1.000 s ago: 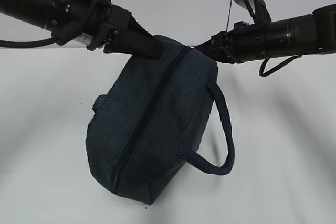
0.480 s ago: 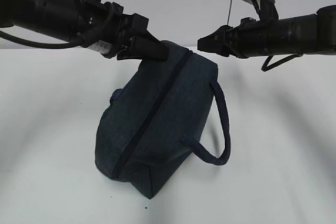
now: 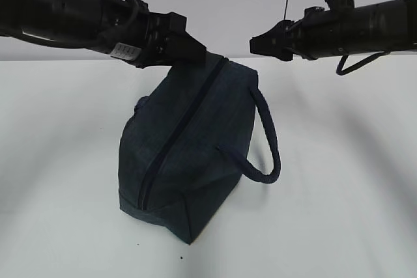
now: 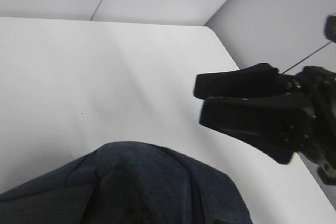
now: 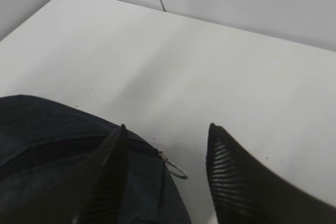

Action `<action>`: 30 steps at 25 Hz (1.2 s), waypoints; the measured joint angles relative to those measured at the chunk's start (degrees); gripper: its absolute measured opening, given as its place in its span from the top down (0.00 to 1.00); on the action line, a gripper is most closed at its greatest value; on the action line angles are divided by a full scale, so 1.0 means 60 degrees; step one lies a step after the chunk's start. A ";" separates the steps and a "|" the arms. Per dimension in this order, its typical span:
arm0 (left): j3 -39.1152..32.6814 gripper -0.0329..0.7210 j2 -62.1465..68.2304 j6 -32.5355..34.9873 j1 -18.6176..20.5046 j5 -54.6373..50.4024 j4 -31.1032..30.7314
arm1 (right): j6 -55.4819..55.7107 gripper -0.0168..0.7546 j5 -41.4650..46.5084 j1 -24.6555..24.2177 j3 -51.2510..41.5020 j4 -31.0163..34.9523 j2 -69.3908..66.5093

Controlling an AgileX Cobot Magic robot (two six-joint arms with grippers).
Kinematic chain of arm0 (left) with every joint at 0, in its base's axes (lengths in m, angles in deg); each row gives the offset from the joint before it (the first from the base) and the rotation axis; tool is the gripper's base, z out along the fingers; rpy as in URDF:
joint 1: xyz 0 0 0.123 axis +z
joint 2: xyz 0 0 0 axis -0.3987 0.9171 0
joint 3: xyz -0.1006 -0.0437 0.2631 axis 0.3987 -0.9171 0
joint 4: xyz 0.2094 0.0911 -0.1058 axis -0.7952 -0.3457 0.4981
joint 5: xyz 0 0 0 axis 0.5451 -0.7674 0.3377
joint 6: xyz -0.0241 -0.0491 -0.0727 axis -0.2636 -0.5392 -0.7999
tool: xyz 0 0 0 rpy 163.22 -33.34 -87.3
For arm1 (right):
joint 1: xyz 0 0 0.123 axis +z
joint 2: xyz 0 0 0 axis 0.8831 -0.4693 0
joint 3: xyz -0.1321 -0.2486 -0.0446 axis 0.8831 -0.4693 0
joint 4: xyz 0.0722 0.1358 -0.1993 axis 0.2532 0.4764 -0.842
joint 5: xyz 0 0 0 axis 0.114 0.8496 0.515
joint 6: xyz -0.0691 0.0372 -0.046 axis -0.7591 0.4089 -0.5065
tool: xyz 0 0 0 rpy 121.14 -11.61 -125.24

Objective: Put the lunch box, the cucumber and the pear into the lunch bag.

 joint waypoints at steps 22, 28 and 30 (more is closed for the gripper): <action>0.0205 0.42 -0.1692 -0.0578 0.1287 -0.0403 -0.2739 | 0.7604 0.48 -0.0217 0.0000 0.0000 -0.8263 0.2139; 0.0205 0.48 -0.2332 -0.2399 0.1635 -0.1486 -0.5088 | 1.0646 0.48 0.0905 0.0000 0.0000 -1.1420 0.3033; 0.0205 0.49 -0.2471 -0.3166 0.1735 -0.1823 -0.5802 | 1.1272 0.48 0.1486 0.0000 0.0000 -1.2027 0.3356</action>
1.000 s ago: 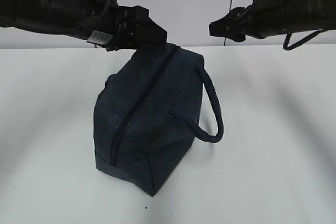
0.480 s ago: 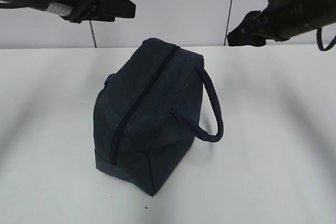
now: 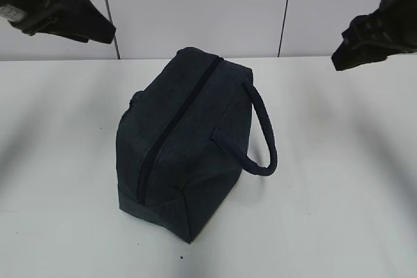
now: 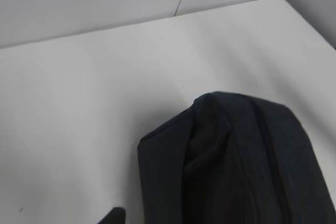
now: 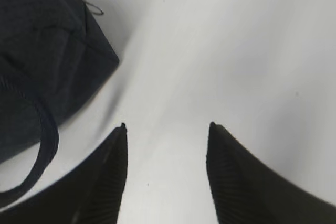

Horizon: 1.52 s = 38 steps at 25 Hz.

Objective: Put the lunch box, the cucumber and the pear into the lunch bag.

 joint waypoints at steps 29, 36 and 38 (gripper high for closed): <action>-0.2459 0.49 -0.6185 -0.4862 0.0379 -0.2051 -0.4395 | 0.2176 0.55 0.4149 0.0000 0.0000 -0.1688 0.5298; -0.3667 0.49 -0.9111 -0.5410 0.0379 -0.2252 -0.4481 | 0.3518 0.55 0.4286 0.0000 -0.0043 -0.2666 0.7869; -0.3790 0.49 -0.9933 -0.5476 0.0379 -0.2342 -0.4625 | 0.3700 0.55 0.4305 0.0000 -0.0261 -0.2875 0.8705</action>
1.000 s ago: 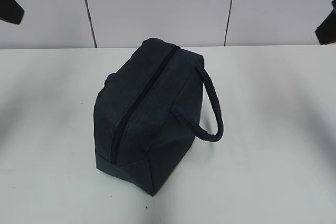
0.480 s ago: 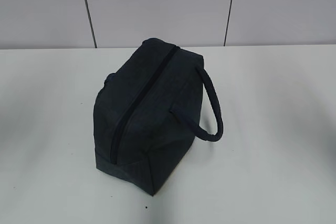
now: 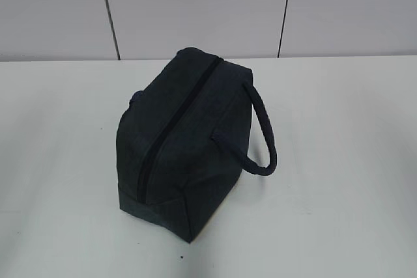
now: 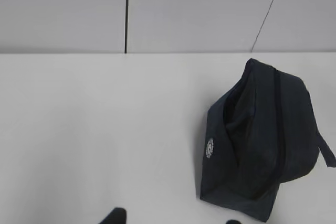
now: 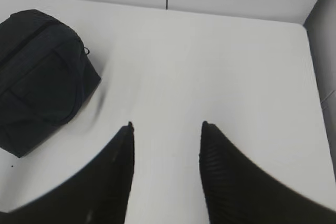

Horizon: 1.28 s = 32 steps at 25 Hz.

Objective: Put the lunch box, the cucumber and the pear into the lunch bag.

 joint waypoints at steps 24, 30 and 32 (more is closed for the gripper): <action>-0.3070 0.49 -0.4819 -0.0360 0.0008 -0.1442 -0.1438 | -0.0172 0.55 0.0122 0.0000 -0.5545 -0.0128 0.5959; -0.3539 0.49 -0.4819 -0.0360 0.0008 -0.0039 -0.1437 | -0.0172 0.55 -0.0232 0.0000 -0.6461 -0.0128 0.5959; -0.3599 0.49 -0.4819 -0.0360 0.0017 0.0089 -0.1437 | -0.0195 0.55 -0.0571 0.0000 -0.6569 -0.0128 0.5959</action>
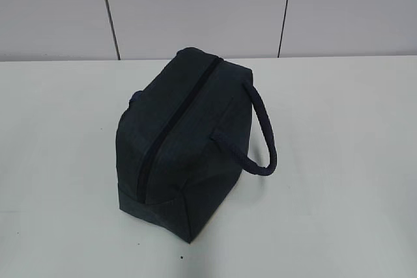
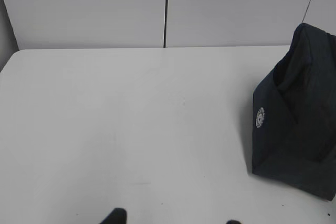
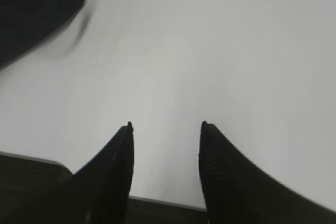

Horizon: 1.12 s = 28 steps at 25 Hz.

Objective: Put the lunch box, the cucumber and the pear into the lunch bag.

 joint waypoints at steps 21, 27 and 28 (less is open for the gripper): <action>-0.0018 0.57 0.0000 0.0000 0.0000 0.0053 0.0000 | -0.0020 0.55 -0.0456 0.0000 -0.0292 -0.0098 0.0000; -0.0018 0.57 0.0000 0.0000 0.0074 0.0061 0.0000 | -0.0020 0.55 -0.0462 0.0000 -0.0292 -0.0098 0.0000; -0.0018 0.57 0.0000 0.0000 0.0193 0.0061 0.0000 | -0.0020 0.55 -0.0478 0.0000 -0.0292 -0.0098 0.0000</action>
